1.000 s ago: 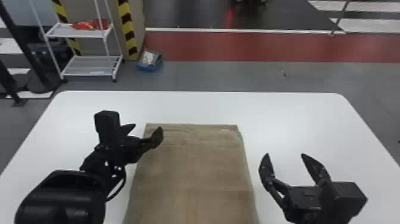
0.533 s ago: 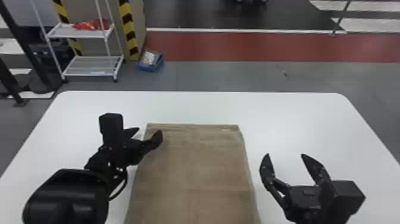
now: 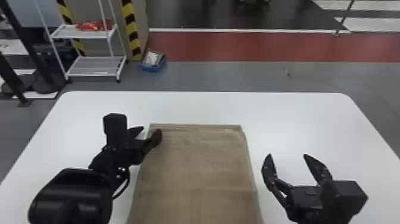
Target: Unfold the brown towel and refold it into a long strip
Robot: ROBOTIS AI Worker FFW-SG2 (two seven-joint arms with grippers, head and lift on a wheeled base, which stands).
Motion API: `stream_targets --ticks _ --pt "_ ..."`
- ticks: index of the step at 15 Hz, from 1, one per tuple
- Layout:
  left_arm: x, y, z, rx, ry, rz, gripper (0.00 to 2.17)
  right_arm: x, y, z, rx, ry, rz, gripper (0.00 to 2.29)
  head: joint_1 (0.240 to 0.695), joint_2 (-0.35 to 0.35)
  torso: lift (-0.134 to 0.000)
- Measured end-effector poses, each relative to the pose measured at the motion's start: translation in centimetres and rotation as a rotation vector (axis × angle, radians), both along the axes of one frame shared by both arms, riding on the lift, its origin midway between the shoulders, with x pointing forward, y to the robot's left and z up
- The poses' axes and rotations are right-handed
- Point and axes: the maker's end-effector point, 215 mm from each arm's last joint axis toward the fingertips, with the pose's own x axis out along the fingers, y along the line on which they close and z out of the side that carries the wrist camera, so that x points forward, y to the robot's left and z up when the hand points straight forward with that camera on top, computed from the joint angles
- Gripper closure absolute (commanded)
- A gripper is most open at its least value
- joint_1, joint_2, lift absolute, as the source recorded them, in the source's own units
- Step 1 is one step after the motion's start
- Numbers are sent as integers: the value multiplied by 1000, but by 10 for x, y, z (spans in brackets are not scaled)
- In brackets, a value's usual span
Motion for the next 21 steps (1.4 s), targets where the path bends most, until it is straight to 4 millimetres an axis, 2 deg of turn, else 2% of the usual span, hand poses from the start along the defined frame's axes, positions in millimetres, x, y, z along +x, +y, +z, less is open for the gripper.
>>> stream_targets --ticks 4,6,12,13,15,21 --pt "1 -4 2 26 -12 -8 518 0 0 -2 -1 2 0 144 695 -17 -123" --pt "1 -5 1 33 -13 -11 819 1 0 -2 -1 2 -1 144 695 -18 -123" --pt "1 -3 2 46 -16 -9 822 2 0 -1 -1 0 1 144 695 -15 -123" --pt "1 -3 2 45 -20 -9 971 2 0 -1 -1 0 1 144 695 -15 -123" --pt "-1 -4 5 46 -31 -12 1440 2 0 -2 -2 1 0 144 695 -16 -123" --pt "-10 -4 7 48 -41 -13 1443 2 0 -2 -2 1 0 144 695 -17 -123"
